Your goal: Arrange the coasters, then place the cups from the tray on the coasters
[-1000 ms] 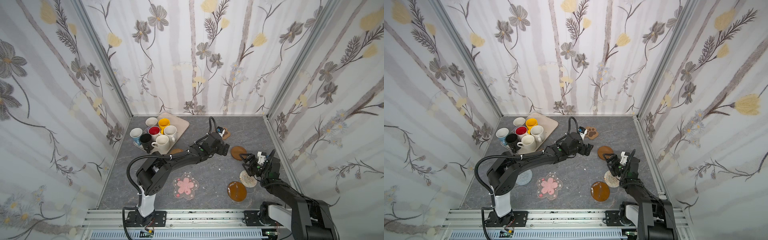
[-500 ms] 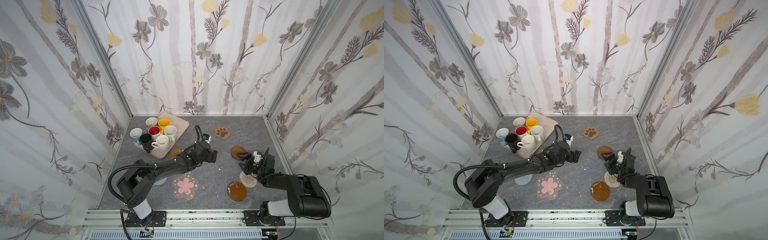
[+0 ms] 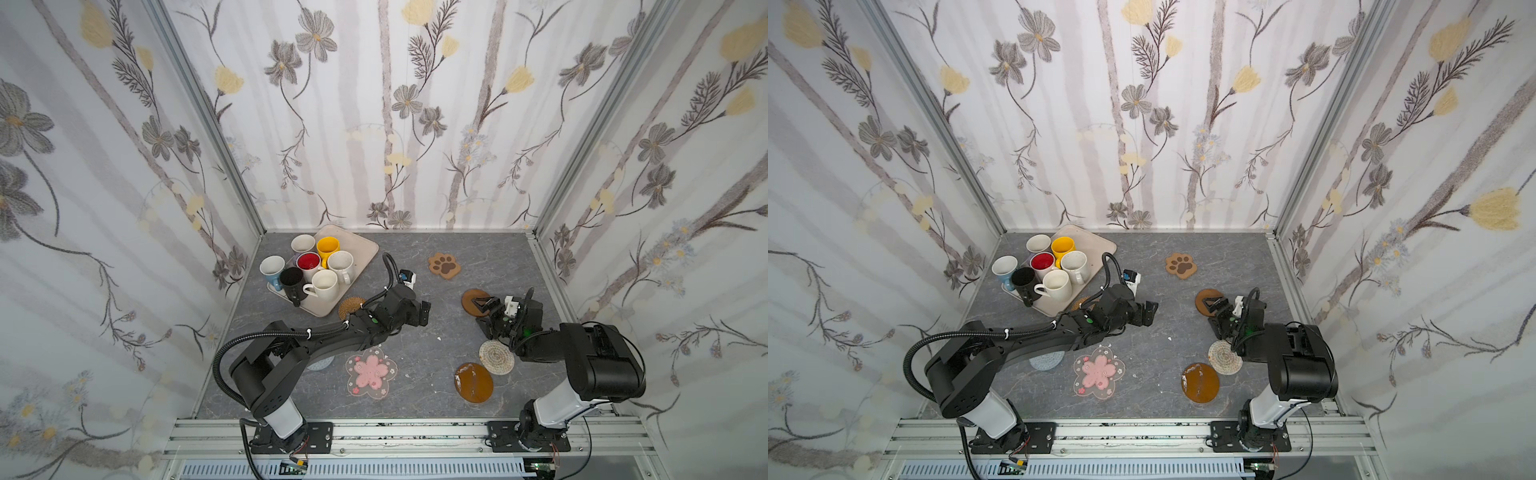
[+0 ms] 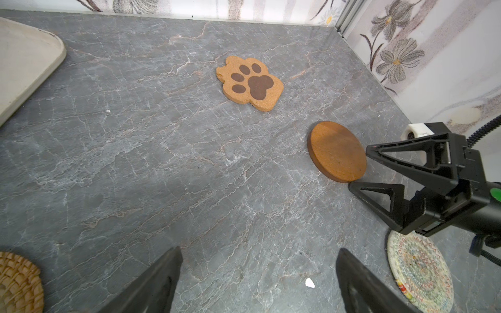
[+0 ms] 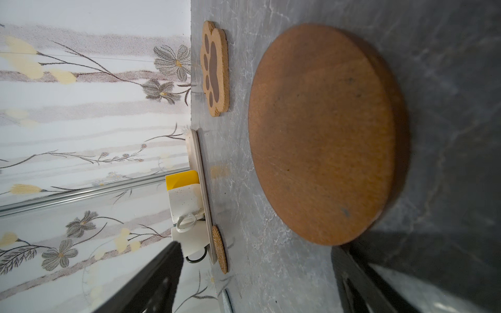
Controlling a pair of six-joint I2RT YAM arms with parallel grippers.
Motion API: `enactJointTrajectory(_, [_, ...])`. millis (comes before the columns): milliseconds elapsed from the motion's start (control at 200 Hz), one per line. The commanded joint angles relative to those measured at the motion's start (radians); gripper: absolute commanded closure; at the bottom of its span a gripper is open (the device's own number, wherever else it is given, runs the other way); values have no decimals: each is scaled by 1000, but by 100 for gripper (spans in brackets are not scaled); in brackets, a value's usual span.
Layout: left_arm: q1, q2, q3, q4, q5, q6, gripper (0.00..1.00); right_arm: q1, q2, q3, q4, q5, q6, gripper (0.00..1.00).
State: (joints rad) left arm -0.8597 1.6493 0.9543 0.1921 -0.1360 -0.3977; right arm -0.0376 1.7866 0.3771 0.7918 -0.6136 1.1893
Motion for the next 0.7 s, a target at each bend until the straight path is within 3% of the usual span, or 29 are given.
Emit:
enactJointTrajectory(0, [8, 23, 17, 41, 13, -13, 9, 1, 39, 19, 81, 38, 44, 13])
enactJointTrajectory(694, [70, 177, 67, 66, 93, -3, 10, 7, 298, 305, 91, 90, 107, 15])
